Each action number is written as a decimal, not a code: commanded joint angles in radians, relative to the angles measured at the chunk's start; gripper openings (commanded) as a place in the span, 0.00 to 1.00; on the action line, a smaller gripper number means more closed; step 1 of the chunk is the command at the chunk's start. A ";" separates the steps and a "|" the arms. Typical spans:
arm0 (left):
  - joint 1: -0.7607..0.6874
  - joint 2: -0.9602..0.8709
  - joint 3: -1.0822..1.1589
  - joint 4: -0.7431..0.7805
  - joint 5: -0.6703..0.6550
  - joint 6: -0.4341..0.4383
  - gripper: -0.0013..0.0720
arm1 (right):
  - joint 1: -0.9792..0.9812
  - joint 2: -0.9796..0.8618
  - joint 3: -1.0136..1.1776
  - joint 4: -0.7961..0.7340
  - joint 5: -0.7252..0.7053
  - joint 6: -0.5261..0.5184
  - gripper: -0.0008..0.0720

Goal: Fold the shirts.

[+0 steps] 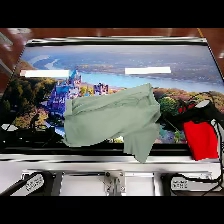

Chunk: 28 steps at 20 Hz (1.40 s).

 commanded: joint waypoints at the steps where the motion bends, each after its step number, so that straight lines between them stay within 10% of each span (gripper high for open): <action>1: 0.000 0.024 0.011 -0.005 0.005 0.000 0.06 | 0.086 -0.034 -0.014 -0.006 -0.079 0.050 0.88; 2: 0.000 0.028 0.021 -0.005 0.003 0.000 0.06 | 0.103 -0.034 -0.014 0.001 -0.085 0.051 0.80; 4: 0.000 0.034 0.050 -0.005 0.002 -0.001 0.06 | 0.123 -0.023 -0.011 0.009 -0.067 0.051 0.14; 5: 0.000 0.037 0.071 -0.006 0.002 -0.002 0.06 | 0.122 -0.006 -0.011 0.016 -0.056 0.047 0.09; 12: -0.001 0.332 0.455 -0.258 0.116 0.018 0.06 | 0.118 0.376 0.272 0.089 -0.031 -0.230 0.08; 17: 0.000 0.608 0.969 -0.081 0.414 -0.078 0.06 | 0.118 0.699 0.710 0.025 -0.328 -0.210 0.09; 21: 0.000 0.660 1.218 0.173 0.338 -0.287 0.06 | 0.118 0.816 0.890 -0.011 -0.314 -0.122 0.08; 28: 0.000 0.705 1.368 0.420 -0.185 -0.324 0.06 | 0.118 0.948 0.940 -0.164 0.076 0.014 0.09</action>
